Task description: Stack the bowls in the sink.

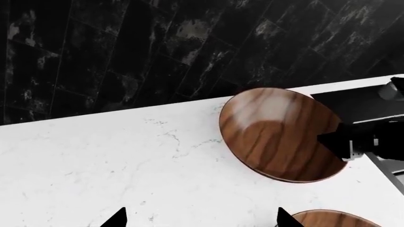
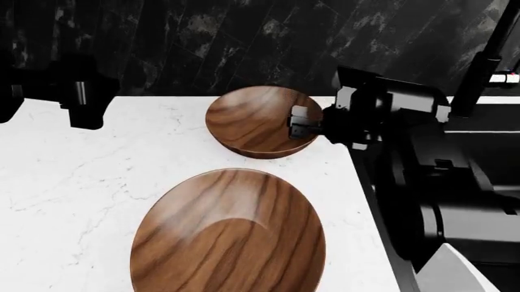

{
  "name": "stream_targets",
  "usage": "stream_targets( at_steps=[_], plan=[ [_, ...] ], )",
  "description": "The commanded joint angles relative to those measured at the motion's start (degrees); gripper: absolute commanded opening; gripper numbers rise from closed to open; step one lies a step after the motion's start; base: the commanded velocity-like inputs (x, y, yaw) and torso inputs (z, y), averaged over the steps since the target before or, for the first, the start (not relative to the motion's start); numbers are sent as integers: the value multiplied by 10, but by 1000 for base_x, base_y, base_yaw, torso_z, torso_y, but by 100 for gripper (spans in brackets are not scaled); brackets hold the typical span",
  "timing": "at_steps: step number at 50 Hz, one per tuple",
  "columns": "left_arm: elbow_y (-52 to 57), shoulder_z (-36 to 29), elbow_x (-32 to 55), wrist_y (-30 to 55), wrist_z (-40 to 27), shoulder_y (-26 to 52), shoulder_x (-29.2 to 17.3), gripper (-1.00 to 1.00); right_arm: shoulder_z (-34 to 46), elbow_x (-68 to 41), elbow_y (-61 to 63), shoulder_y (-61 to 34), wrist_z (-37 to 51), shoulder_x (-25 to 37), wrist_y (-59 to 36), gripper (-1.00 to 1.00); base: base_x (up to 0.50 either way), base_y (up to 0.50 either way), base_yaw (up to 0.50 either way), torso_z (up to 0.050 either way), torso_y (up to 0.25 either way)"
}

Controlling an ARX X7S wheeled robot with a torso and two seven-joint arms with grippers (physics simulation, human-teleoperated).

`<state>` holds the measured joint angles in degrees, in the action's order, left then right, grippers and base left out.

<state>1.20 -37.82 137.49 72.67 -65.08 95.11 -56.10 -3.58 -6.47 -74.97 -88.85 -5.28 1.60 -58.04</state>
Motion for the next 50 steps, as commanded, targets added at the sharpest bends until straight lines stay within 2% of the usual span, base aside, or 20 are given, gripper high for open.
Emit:
stream_targets(
  at_steps=[1,11,12,28,42,44,47,50],
  plan=[
    [3,0,0,-3,3,-1,-6,100,-56,48,0,27,-14,-2,13,100,0,0,0,0,0],
    [7,-3,4,-8,1,2,-9,100,-75,57,0,38,-17,-3,22,100,0,0,0,0,0],
    [8,-3,4,-9,1,1,-10,100,-75,58,0,39,-14,-3,30,-100,0,0,0,0,0],
    [16,7,-13,-12,18,-12,-23,100,-101,52,0,42,26,-4,90,-100,0,0,0,0,0],
    [28,15,3,-50,11,-18,-28,100,-176,19,3,-28,-11,33,104,-100,0,0,0,0,0],
    [30,17,2,-54,12,-19,-28,100,-182,14,28,-29,-8,35,89,-100,0,0,0,0,0],
    [33,21,-2,-61,14,-24,-31,100,-197,1,151,2,5,28,13,-100,0,0,0,0,0],
    [37,25,-6,-67,17,-30,-34,100,-211,-7,213,19,19,25,-19,-100,0,0,0,0,0]
  ],
)
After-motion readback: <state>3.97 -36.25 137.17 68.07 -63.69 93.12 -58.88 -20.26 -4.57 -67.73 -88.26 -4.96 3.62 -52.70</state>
